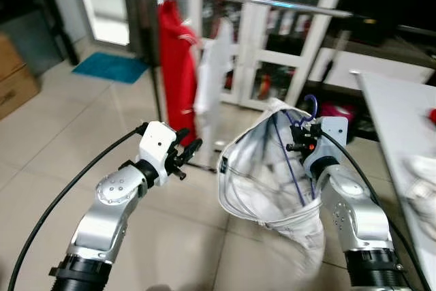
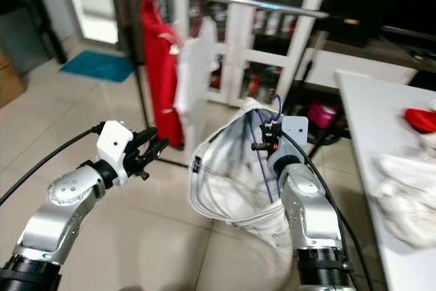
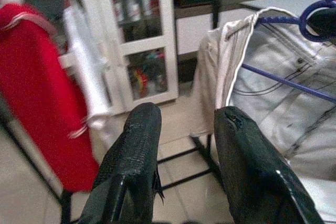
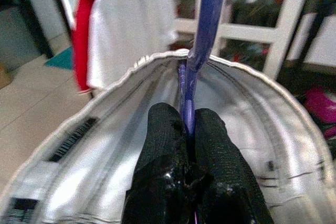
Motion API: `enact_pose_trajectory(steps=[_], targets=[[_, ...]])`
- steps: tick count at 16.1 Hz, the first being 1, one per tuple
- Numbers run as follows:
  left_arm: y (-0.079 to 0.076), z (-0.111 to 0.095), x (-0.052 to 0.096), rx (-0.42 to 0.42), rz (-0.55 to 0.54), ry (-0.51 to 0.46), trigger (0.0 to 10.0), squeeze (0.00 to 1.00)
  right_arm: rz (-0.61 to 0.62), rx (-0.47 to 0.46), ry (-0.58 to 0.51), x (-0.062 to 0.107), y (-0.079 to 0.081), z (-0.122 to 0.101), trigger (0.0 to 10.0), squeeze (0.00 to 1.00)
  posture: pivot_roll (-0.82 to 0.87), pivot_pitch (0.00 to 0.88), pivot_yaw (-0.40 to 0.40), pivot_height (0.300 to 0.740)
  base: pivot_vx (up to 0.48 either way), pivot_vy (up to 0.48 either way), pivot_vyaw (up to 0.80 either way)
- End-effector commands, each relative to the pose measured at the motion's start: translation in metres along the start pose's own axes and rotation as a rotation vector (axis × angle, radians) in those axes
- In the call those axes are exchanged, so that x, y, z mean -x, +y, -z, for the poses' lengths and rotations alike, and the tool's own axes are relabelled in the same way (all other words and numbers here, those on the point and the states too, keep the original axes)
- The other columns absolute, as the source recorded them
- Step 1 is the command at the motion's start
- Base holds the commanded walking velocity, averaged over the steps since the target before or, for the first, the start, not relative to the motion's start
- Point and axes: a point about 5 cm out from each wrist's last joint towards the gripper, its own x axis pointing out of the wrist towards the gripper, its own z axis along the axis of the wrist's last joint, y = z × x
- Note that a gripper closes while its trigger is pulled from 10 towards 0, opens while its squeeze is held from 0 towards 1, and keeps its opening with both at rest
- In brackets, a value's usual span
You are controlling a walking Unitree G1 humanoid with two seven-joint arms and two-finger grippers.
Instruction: Hang hanger
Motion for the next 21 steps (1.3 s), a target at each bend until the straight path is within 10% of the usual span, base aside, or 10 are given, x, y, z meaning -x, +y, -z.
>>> enact_pose_trajectory(steps=[1,11,12,15,16,17,21], targets=[[0.003,-0.004,-0.001,-0.002,-0.007,-0.012,10.0,0.00,-0.033,0.009,-0.079,-0.002,0.007,-0.020,0.0,0.00,-0.06,0.000,-0.073,0.740,0.000,0.409,0.00],[0.003,-0.007,-0.005,-0.005,0.002,-0.007,10.0,0.00,-0.086,0.036,-0.080,0.001,0.015,-0.026,0.0,0.00,-0.07,0.000,-0.052,0.740,0.000,-0.063,0.00],[0.008,-0.008,-0.008,0.018,-0.005,-0.005,10.0,1.00,-0.130,0.043,-0.088,0.001,0.020,-0.032,0.0,0.00,-0.07,0.000,-0.049,0.740,0.000,0.000,0.00],[0.016,-0.008,-0.021,-0.045,-0.014,0.027,10.0,1.00,-0.259,0.053,-0.108,0.003,0.037,-0.047,0.0,0.00,-0.08,0.000,-0.046,0.740,0.000,0.000,0.00],[0.017,-0.007,-0.025,-0.063,-0.012,0.037,10.0,0.33,-0.286,0.046,-0.113,0.004,0.041,-0.051,0.0,0.00,-0.08,0.000,-0.044,0.740,0.000,0.000,0.00],[0.017,-0.006,-0.031,-0.075,0.005,0.045,10.0,0.00,-0.317,0.035,-0.122,0.005,0.045,-0.055,0.0,0.00,-0.08,0.000,-0.045,0.740,0.000,0.000,0.00],[0.002,-0.010,-0.045,-0.080,0.141,0.026,10.0,0.00,-0.399,0.029,-0.144,0.009,0.056,-0.064,0.0,0.00,-0.08,0.000,-0.045,0.740,0.000,0.000,0.00]])
